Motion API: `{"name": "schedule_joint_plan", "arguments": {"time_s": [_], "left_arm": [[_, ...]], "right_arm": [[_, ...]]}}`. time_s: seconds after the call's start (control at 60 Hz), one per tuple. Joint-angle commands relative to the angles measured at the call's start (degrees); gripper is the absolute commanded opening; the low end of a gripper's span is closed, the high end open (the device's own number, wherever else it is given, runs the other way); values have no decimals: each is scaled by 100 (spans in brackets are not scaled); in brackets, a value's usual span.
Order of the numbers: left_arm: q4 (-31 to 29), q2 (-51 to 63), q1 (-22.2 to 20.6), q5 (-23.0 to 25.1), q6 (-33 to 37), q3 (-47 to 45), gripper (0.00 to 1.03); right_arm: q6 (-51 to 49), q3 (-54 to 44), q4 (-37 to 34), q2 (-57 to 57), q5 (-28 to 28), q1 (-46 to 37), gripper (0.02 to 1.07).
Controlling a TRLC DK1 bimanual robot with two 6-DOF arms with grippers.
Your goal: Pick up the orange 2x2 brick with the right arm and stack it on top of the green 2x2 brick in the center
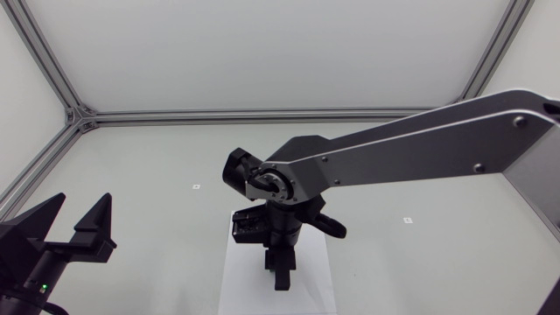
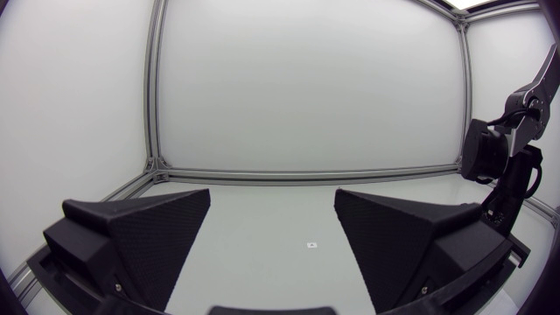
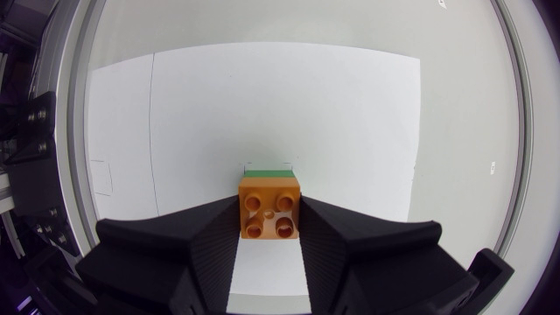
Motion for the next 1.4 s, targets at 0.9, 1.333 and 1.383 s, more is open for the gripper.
{"name": "schedule_joint_plan", "arguments": {"time_s": [0.9, 1.333, 1.383], "left_arm": [[-65, -23, -4, 16, 40, -235, 99], [-65, -23, -4, 16, 31, -235, 99], [-65, -23, -4, 16, 31, -235, 99]], "right_arm": [[175, -162, 120, 77, -48, 110, 9], [184, -180, 155, 86, -39, 57, 55], [175, -189, 164, 86, -39, 57, 59]]}}
